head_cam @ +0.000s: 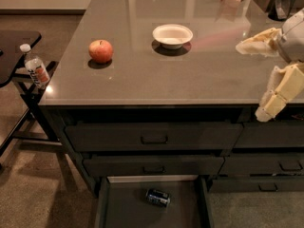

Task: Pick pepsi can from bottom drawer and place on counter

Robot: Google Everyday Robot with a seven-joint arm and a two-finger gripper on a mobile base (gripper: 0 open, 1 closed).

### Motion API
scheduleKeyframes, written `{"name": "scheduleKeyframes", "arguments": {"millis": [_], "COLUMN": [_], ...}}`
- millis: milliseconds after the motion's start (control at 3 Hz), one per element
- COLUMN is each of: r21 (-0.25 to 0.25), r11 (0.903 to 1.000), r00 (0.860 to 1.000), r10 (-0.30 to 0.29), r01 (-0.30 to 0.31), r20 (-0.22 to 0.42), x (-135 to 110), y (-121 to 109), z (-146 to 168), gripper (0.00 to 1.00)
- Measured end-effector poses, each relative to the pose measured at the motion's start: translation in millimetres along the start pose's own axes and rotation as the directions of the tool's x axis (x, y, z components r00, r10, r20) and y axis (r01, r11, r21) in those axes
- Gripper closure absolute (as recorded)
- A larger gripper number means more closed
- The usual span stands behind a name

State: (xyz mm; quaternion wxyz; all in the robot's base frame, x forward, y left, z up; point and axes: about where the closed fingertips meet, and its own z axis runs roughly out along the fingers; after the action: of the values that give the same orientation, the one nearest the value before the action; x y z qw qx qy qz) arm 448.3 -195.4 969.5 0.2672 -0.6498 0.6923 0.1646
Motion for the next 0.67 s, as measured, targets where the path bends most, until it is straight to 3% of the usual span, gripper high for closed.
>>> {"name": "scheduleKeyframes", "arguments": {"millis": [333, 667], "r21": [0.023, 0.035], "r11": [0.9996, 0.9982], "r00": [1.000, 0.997], "r10": [0.015, 0.046], "r01": [-0.015, -0.048], "r20": [0.007, 0.057], "x": [-47.4, -110.6], "y": [30.8, 77.1], "z": [-31.6, -62.6], "gripper": [0.00, 0.00]}}
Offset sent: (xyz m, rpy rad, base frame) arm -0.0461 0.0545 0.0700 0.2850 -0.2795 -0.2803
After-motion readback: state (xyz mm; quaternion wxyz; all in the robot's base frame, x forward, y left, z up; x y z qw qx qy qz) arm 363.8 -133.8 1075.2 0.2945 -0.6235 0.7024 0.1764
